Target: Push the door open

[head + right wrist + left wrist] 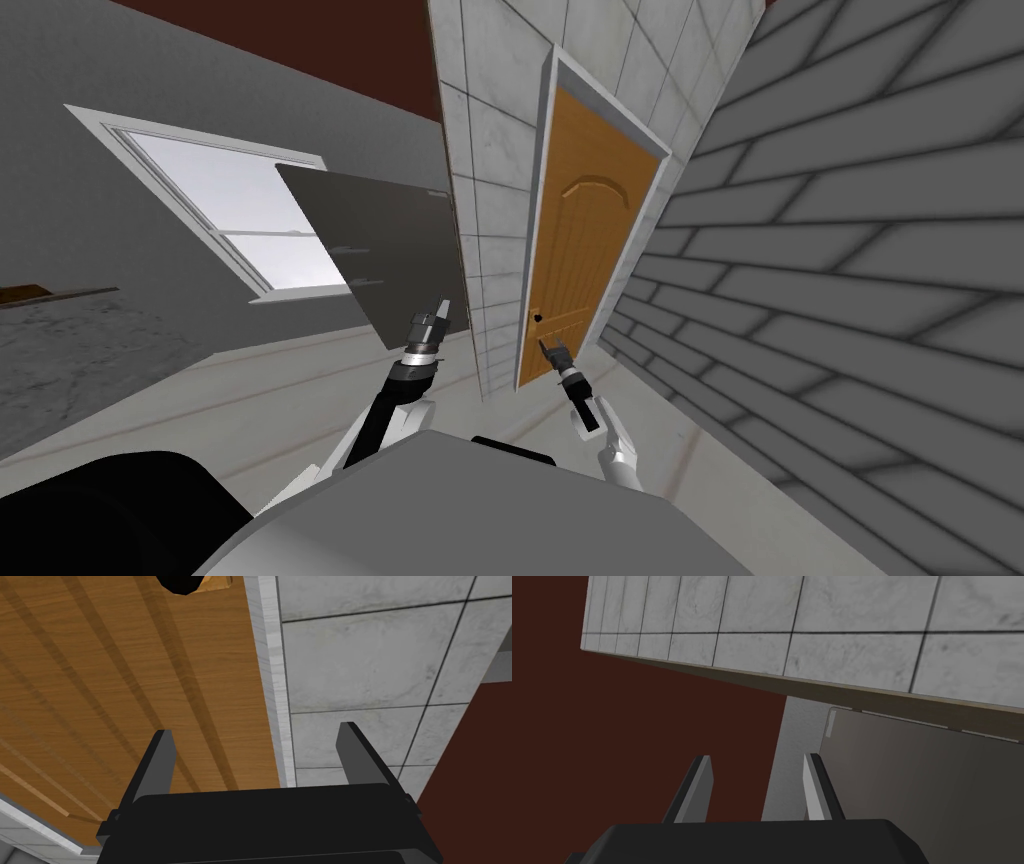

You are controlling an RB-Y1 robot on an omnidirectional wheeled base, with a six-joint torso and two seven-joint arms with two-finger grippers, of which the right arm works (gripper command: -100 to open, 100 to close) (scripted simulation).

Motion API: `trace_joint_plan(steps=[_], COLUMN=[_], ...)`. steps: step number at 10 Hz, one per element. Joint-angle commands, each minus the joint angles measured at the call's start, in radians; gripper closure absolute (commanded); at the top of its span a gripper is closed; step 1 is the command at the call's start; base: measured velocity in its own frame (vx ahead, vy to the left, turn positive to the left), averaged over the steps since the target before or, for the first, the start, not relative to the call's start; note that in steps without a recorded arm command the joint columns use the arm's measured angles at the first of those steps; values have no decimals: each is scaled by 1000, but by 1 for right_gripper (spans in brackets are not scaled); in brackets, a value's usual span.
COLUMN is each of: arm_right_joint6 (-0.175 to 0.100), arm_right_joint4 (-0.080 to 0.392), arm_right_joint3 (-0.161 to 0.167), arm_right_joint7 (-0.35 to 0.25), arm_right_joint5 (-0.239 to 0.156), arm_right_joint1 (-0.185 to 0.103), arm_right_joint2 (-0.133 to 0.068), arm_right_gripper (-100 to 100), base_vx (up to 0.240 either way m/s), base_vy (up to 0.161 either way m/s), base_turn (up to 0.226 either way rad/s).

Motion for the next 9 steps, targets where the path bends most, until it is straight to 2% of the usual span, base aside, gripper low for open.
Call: trace_joint_plan(steps=[1, 7, 8, 9], arm_right_joint6=[11, 17, 18, 20], arm_right_joint4=[18, 147, 162, 153], arm_right_joint3=[7, 11, 12, 12], arm_right_joint7=[13, 89, 98, 93], arm_right_joint5=[28, 132, 144, 137], arm_right_joint1=[-15, -88, -96, -92], arm_right_joint2=[3, 40, 46, 46], arm_right_gripper=[-100, -100, -100, -100], base_vx=[64, 91, 84, 36], base_vy=[-190, -170, -123, -55], base_turn=[108, 114, 81, 18])
